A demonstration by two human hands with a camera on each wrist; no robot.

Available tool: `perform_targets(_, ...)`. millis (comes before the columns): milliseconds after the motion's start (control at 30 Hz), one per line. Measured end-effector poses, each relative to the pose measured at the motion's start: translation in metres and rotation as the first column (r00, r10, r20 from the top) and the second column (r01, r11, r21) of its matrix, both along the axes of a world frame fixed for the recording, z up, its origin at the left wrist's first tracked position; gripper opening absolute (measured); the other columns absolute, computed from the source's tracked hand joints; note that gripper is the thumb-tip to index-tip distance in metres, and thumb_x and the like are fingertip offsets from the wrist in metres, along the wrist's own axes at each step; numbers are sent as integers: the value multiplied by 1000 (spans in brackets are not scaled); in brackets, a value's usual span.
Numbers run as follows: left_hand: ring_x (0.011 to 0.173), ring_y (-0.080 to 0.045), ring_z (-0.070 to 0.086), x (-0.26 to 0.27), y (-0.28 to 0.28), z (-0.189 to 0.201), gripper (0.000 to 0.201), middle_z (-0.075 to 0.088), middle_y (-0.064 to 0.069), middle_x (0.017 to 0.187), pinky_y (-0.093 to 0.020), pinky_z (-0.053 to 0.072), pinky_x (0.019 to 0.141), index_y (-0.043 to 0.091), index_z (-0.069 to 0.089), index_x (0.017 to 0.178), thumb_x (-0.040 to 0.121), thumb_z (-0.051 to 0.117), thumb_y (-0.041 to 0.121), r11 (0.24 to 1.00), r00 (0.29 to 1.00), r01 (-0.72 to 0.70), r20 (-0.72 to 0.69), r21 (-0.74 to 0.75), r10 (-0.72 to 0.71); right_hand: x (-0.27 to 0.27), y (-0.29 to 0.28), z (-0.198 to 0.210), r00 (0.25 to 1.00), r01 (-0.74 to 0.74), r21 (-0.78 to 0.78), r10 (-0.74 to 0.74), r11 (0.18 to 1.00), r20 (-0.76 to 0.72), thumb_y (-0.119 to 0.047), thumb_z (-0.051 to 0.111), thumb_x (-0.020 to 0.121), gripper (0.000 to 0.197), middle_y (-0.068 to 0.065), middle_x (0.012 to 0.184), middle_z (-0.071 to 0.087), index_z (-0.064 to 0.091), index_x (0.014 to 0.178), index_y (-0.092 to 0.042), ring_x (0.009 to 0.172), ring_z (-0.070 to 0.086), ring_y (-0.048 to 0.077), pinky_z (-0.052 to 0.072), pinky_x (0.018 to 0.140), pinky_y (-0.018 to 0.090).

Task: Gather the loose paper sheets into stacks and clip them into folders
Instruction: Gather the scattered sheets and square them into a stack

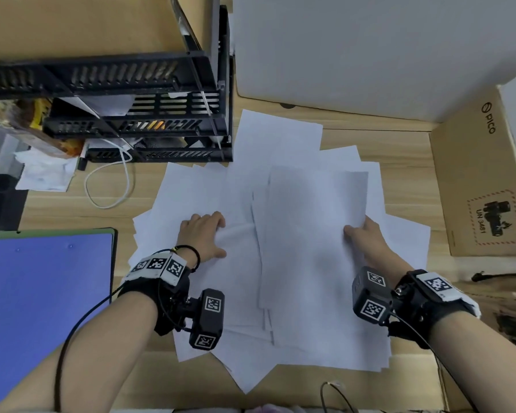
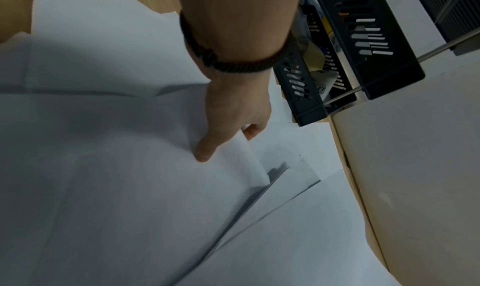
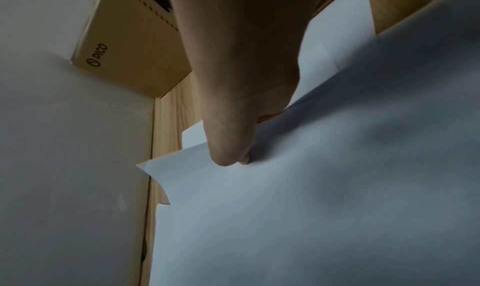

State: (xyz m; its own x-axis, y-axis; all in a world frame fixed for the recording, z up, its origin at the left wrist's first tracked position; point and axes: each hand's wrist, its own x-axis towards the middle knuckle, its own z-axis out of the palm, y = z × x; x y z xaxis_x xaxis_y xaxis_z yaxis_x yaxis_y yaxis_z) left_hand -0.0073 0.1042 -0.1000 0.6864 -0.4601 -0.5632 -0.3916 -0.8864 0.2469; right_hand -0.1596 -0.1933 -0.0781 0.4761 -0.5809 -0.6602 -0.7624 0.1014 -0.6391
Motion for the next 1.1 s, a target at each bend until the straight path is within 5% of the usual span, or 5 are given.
perform_targets(267, 114, -11, 50, 11, 36, 14, 45, 59, 7, 120, -27, 40, 94, 26, 58, 113, 74, 77, 13, 896, 905, -335, -363, -290, 221, 14, 14, 37, 856, -517, -30, 516, 856, -23, -3, 44, 90, 31, 9, 108, 69, 62, 98, -27, 98, 67, 30, 54, 90, 46)
perform_targets(600, 72, -12, 58, -4, 74, 49, 20, 61, 1, 85, -26, 49, 68, 23, 63, 109, 89, 62, 22, 674, 684, -667, -618, -317, 387, 67, 115, 31, 355, -919, -210, 932, 334, -73, -9, 54, 91, 33, 13, 124, 60, 59, 122, 0, 125, 43, 33, 32, 103, 33)
perform_targets(800, 57, -6, 59, -8, 75, 56, 28, 66, 8, 69, -17, 45, 57, 21, 65, 100, 90, 45, 4, 624, 615, -720, -695, -303, 372, 77, 139, 30, 210, -955, -243, 968, 173, -137, -22, 50, 93, 16, -7, 67, 50, 52, 77, -20, 90, 42, 22, 32, 91, 36)
perform_targets(900, 73, -11, 60, -7, 67, 55, 24, 66, 5, 87, -20, 46, 66, 24, 66, 105, 97, 43, 24, 550, 552, -783, -735, -292, 394, 67, 123, 35, 328, -915, -280, 940, 291, -94, -20, 50, 94, 12, 1, 82, 64, 61, 94, -16, 88, 52, 22, 38, 92, 38)
perform_targets(1100, 84, -14, 56, 7, 37, 38, 24, 61, -2, 109, -26, 45, 75, 19, 60, 116, 98, 45, 24, 417, 504, -857, -657, -302, 560, 31, 52, 26, 920, -378, -196, 391, 905, 30, -17, 56, 90, 28, 6, 98, 61, 42, 115, -14, 86, 62, 27, 53, 75, 39)
